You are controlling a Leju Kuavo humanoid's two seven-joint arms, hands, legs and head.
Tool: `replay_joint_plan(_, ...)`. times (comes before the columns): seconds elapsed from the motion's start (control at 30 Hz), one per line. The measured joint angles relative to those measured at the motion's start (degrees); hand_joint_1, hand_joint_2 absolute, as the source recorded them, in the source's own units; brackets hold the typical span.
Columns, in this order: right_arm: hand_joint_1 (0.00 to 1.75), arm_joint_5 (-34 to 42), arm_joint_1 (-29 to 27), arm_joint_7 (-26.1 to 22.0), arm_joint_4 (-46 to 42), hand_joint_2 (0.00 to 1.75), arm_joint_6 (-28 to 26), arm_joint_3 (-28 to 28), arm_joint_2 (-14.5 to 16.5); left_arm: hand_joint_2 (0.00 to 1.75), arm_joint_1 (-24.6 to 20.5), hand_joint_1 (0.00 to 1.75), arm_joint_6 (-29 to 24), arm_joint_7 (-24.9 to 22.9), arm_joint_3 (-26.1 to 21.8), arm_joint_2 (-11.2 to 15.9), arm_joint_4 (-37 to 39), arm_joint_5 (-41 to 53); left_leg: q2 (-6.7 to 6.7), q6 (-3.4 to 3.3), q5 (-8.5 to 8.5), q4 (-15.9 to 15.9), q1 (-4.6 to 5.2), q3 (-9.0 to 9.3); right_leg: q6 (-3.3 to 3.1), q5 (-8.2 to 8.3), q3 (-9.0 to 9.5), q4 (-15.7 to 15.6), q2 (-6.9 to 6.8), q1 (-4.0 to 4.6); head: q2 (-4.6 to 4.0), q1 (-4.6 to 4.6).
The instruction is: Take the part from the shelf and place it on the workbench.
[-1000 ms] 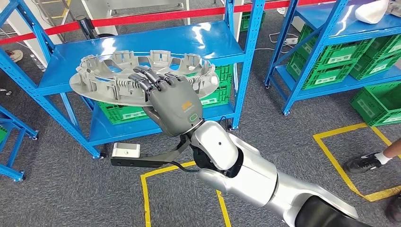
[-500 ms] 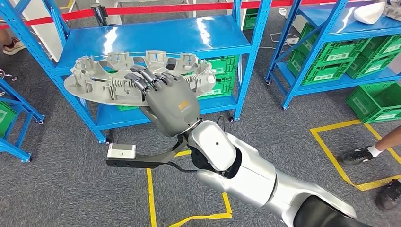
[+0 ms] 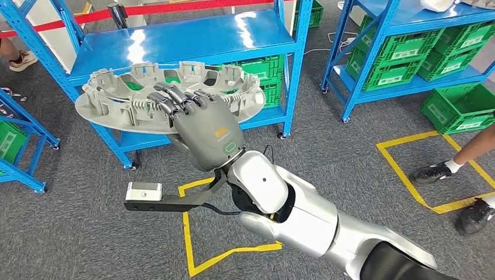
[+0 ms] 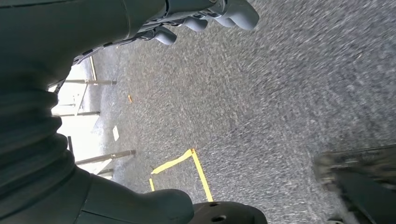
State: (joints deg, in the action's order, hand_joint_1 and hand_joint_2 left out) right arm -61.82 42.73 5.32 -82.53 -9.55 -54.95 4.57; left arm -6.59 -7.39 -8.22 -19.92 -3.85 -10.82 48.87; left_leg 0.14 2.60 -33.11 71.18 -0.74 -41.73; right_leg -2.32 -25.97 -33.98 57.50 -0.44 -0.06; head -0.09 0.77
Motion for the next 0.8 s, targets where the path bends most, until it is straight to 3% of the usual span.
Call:
replay_joint_plan(0.03, 1.75, -0.13, -0.21, -0.07, 0.00, 1.75, 0.00, -0.08, 0.00, 1.75, 0.07, 0.00, -0.08, 0.07, 0.00, 0.02, 0.00, -0.15, 0.00, 0.21, -0.28, 2.63, -0.07, 0.01, 0.09, 0.78, -1.05, 0.06, -0.01, -0.02, 0.00, -0.01)
replay_joint_plan(0.07, 1.75, -0.29, -0.44, -0.12, -0.01, 1.75, 0.01, -0.14, 0.00, 1.75, 0.16, 0.00, -0.17, 0.11, -0.01, 0.04, 0.00, -0.28, 0.01, 0.37, 0.65, 3.86, -0.15, 0.65, 0.21, 1.53, -2.08, 0.14, -0.02, -0.06, 0.00, -0.01)
replay_joint_plan(0.1, 1.75, -0.46, -0.65, -0.18, -0.02, 1.75, 0.03, -0.21, 0.00, 1.75, 0.26, 0.00, -0.28, 0.19, -0.02, 0.05, -0.01, -0.38, 0.01, 0.50, 2.35, 3.13, -0.25, 2.30, 0.40, 2.28, -3.15, 0.27, -0.03, -0.13, 0.00, -0.01)
replay_joint_plan(0.13, 1.75, -0.63, -0.79, -0.24, -0.05, 1.75, 0.09, -0.25, 0.00, 1.75, 0.33, 0.00, -0.40, 0.27, -0.04, 0.07, -0.01, -0.41, 0.01, 0.59, 3.80, 0.55, -0.37, 4.89, 0.63, 2.99, -4.12, 0.47, -0.02, -0.21, 0.00, 0.00)
replay_joint_plan(0.17, 1.75, -0.77, -0.88, -0.27, -0.17, 1.75, 0.21, -0.27, 0.02, 1.75, 0.33, 0.00, -0.49, 0.34, -0.05, 0.05, -0.04, -0.41, -0.04, 0.65, 3.81, -3.61, -0.38, 8.24, 0.95, 3.58, -4.98, 0.74, 0.00, -0.22, 0.00, 0.02)
replay_joint_plan(0.23, 1.75, -1.03, -1.07, -0.35, -0.51, 1.75, 0.51, -0.27, 0.10, 1.75, 0.27, 0.00, -0.61, 0.50, -0.11, 0.02, -0.11, -0.33, -0.26, 0.03, 1.86, -11.18, -0.19, 13.25, 1.67, 4.74, -6.04, 1.14, -0.04, -0.19, 0.00, -0.08)
replay_joint_plan(0.27, 1.75, -1.17, -1.17, -0.42, -0.71, 1.75, 0.63, -0.26, 0.15, 1.75, 0.26, 0.00, -0.66, 0.54, -0.15, -0.01, -0.15, -0.27, -0.36, -0.50, 0.94, -13.13, 0.02, 14.13, 2.04, 5.34, -6.27, 1.07, -0.09, -0.15, 0.00, -0.11)
replay_joint_plan(0.33, 1.75, -1.40, -1.38, -0.59, -0.90, 1.75, 0.84, -0.26, 0.14, 1.75, 0.44, 0.00, -0.72, 0.56, -0.26, -0.09, -0.13, -0.03, -0.25, -1.74, 1.51, -13.48, 0.14, 13.30, 2.73, 6.45, -6.48, 0.65, -0.13, -0.28, 0.00, -0.13)
replay_joint_plan(0.37, 1.75, -1.49, -1.48, -0.68, -0.97, 1.75, 0.95, -0.26, 0.09, 1.75, 0.55, 0.00, -0.74, 0.54, -0.33, -0.10, -0.10, 0.08, -0.12, -2.30, 2.12, -13.44, 0.12, 12.84, 3.07, 5.89, -6.81, 0.92, -0.07, -0.36, 0.00, -0.13)
replay_joint_plan(0.4, 1.75, -1.54, -1.57, -0.71, -1.04, 1.75, 1.07, -0.26, 0.03, 1.75, 0.65, 0.00, -0.76, 0.53, -0.38, -0.09, -0.07, 0.20, 0.04, -2.78, 2.83, -13.46, 0.03, 12.29, 3.37, 4.16, -7.35, 2.12, 0.00, -0.44, 0.00, -0.15)
replay_joint_plan(0.43, 1.75, -1.57, -1.65, -0.74, -1.13, 1.75, 1.17, -0.26, -0.03, 1.75, 0.71, 0.00, -0.79, 0.52, -0.43, -0.07, -0.04, 0.29, 0.18, -3.13, 3.59, -13.48, -0.04, 11.58, 3.62, 1.33, -8.14, 4.57, 0.07, -0.50, 0.00, -0.17)
replay_joint_plan(0.5, 1.75, -1.64, -1.93, -0.66, -1.32, 1.75, 1.40, -0.26, -0.11, 1.75, 0.75, 0.00, -0.82, 0.54, -0.46, -0.02, -0.04, 0.43, 0.22, -3.36, 5.08, -13.31, 0.03, 9.74, 3.94, -4.78, -9.88, 12.29, 0.13, -0.48, 0.00, -0.20)
replay_joint_plan(0.53, 1.75, -1.75, -2.19, -0.57, -1.40, 1.75, 1.58, -0.26, -0.15, 1.75, 0.77, 0.00, -0.83, 0.55, -0.48, -0.03, -0.04, 0.51, 0.23, -3.36, 5.79, -13.17, 0.08, 8.70, 3.95, -6.13, -10.27, 15.82, 0.15, -0.44, 0.00, -0.20)
replay_joint_plan(0.57, 1.75, -1.92, -2.47, -0.46, -1.50, 1.75, 1.80, -0.26, -0.20, 1.75, 0.78, 0.00, -0.82, 0.57, -0.48, -0.04, -0.04, 0.62, 0.24, -3.33, 6.36, -13.01, 0.11, 7.70, 3.87, -6.09, -10.00, 17.94, 0.16, -0.39, 0.00, -0.20)
replay_joint_plan(0.6, 1.75, -2.17, -2.72, -0.35, -1.62, 1.75, 2.04, -0.26, -0.25, 1.75, 0.80, 0.00, -0.76, 0.66, -0.49, -0.04, -0.04, 0.74, 0.27, -3.27, 6.87, -12.82, 0.14, 6.74, 3.68, -4.93, -8.79, 18.02, 0.17, -0.34, 0.00, -0.20)
replay_joint_plan(0.67, 1.75, -2.59, -2.97, -0.20, -1.93, 1.75, 2.36, -0.25, -0.32, 1.75, 0.74, 0.00, -0.60, 0.99, -0.50, -0.05, -0.05, 1.06, 0.30, -3.02, 7.73, -12.38, 0.18, 5.07, 3.06, -2.57, -3.85, 12.92, 0.17, -0.16, 0.00, -0.20)
replay_joint_plan(0.73, 1.75, -2.92, -3.01, -0.17, -2.34, 1.75, 2.46, -0.22, -0.35, 1.75, 0.67, 0.00, -0.42, 1.50, -0.51, -0.13, -0.11, 1.39, 0.25, -2.45, 8.59, -12.05, 0.29, 3.96, 2.25, -3.71, 1.87, 5.00, 0.16, 0.23, 0.00, -0.18)
replay_joint_plan(0.8, 1.75, -3.71, -3.02, -0.39, -2.61, 1.75, 2.38, -0.18, -0.39, 1.75, 0.58, 0.00, -0.11, 2.01, -0.51, -0.19, -0.16, 1.80, 0.12, -1.64, 9.49, -12.16, 0.35, 3.57, 1.61, -5.35, 4.08, 0.99, 0.13, 0.53, 0.00, -0.17)
